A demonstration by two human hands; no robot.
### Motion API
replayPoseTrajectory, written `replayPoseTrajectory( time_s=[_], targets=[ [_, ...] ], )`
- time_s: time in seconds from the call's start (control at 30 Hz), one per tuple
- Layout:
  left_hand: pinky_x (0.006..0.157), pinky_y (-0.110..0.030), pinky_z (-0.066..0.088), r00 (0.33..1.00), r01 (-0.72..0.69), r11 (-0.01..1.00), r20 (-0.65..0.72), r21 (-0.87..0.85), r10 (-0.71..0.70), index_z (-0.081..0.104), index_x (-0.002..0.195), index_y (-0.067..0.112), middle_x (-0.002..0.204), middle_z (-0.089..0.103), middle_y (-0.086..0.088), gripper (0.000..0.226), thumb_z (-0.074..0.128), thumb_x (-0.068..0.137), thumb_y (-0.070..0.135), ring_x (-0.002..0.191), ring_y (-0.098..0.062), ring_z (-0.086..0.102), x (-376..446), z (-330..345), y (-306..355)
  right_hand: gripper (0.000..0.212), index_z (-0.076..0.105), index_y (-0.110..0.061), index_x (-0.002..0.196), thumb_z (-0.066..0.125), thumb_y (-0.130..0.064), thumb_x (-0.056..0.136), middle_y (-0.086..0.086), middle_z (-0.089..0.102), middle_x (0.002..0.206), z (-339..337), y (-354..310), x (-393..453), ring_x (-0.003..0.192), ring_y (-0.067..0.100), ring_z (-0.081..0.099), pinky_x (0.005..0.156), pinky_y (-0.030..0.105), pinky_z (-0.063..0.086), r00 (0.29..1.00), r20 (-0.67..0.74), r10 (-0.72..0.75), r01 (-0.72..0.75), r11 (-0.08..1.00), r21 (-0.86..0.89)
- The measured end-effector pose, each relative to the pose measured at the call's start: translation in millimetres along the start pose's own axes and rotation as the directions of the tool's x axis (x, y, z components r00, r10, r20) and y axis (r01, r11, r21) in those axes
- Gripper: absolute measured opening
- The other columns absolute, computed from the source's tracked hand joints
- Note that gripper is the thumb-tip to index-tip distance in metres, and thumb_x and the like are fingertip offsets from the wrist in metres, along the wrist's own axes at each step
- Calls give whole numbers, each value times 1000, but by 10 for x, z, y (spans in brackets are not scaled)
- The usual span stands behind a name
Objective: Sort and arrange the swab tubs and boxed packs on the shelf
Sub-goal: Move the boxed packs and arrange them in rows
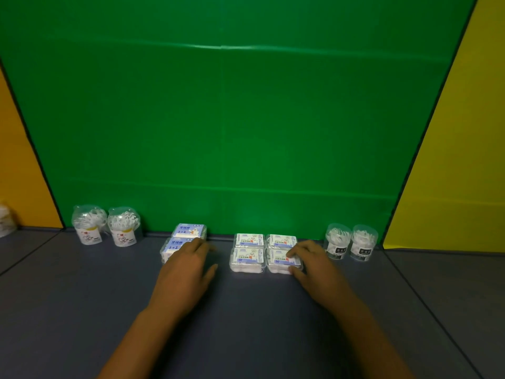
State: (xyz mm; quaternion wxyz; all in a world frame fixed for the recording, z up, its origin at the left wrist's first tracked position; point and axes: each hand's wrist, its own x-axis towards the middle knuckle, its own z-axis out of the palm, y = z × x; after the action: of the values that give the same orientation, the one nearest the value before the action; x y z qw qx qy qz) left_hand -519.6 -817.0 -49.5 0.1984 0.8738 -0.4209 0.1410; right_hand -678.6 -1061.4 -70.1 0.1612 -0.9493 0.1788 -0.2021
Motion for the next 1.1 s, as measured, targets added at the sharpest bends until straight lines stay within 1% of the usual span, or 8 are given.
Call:
replayPoseTrajectory(
  time_s=[0.13, 0.27, 0.4, 0.57, 0.7, 0.83, 0.93, 1.1],
  targets=[
    [77, -33, 49, 999, 16, 1000, -34, 23, -16, 54, 124, 24, 124, 54, 2, 40, 57, 89, 42, 103, -22, 57, -59, -146, -99, 40, 49, -24, 133, 55, -36, 96, -6, 47, 131, -108, -389, 26, 122, 14, 45, 95, 31, 44, 998, -55, -18, 11, 993, -115],
    [80, -36, 48, 999, 28, 993, -47, 118, -22, 54, 125, 20, 118, 57, -3, 45, 54, 89, 46, 103, -24, 57, -188, -347, -349, 42, 45, -25, 133, 51, -44, 96, -4, 47, 132, -111, -944, 47, 122, 17, 45, 91, 34, 46, 995, -87, -44, 26, 981, -193],
    [78, -38, 49, 995, 74, 985, -71, 158, -63, 56, 126, 15, 114, 59, -7, 51, 57, 87, 49, 101, -27, 59, -502, -633, -763, 47, 44, -23, 135, 47, -50, 96, -2, 47, 132, 89, -1585, 14, 123, 19, 43, 94, 35, 44, 993, -87, -79, 57, 971, -233],
    [90, -37, 47, 980, 181, 970, -111, 163, -164, 46, 134, 19, 125, 52, -4, 53, 50, 92, 50, 115, -24, 52, -1088, -1138, -1447, 54, 40, -23, 139, 43, -55, 97, -1, 45, 138, 479, -2535, -28, 127, 20, 42, 99, 35, 41, 986, -42, -161, 153, 977, -151],
    [84, -39, 48, 959, 266, 945, -147, 190, -241, 52, 130, 17, 120, 55, -5, 51, 54, 90, 48, 110, -26, 55, -1576, -1595, -2023, 59, 39, -22, 140, 40, -60, 96, -1, 44, 139, 777, -3315, -23, 127, 20, 41, 99, 36, 41, 968, -28, -249, 244, 963, -111],
    [86, -35, 49, 933, 348, 907, -187, 239, -309, 51, 129, 18, 119, 54, -2, 50, 50, 91, 51, 110, -23, 54, -2090, -2034, -2531, 58, 38, -25, 141, 41, -60, 95, -2, 43, 139, 1034, -4030, -21, 127, 19, 42, 101, 36, 42, 936, -3, -351, 351, 935, -47],
    [82, -34, 49, 898, 426, 862, -245, 275, -366, 52, 128, 20, 118, 55, 0, 51, 51, 90, 53, 108, -21, 55, -2453, -2318, -2827, 57, 39, -25, 140, 42, -60, 95, -3, 43, 138, 1206, -4518, -14, 126, 18, 42, 101, 36, 42, 905, 3, -425, 425, 905, 1],
    [78, -38, 52, 851, 520, 799, -261, 302, -455, 54, 125, 19, 117, 56, -2, 50, 56, 87, 52, 106, -25, 57, -2852, -2628, -3213, 56, 36, -26, 141, 40, -60, 96, -6, 39, 140, 1457, -5138, 10, 129, 17, 39, 104, 36, 40, 860, 40, -509, 508, 861, 33]
  ],
)
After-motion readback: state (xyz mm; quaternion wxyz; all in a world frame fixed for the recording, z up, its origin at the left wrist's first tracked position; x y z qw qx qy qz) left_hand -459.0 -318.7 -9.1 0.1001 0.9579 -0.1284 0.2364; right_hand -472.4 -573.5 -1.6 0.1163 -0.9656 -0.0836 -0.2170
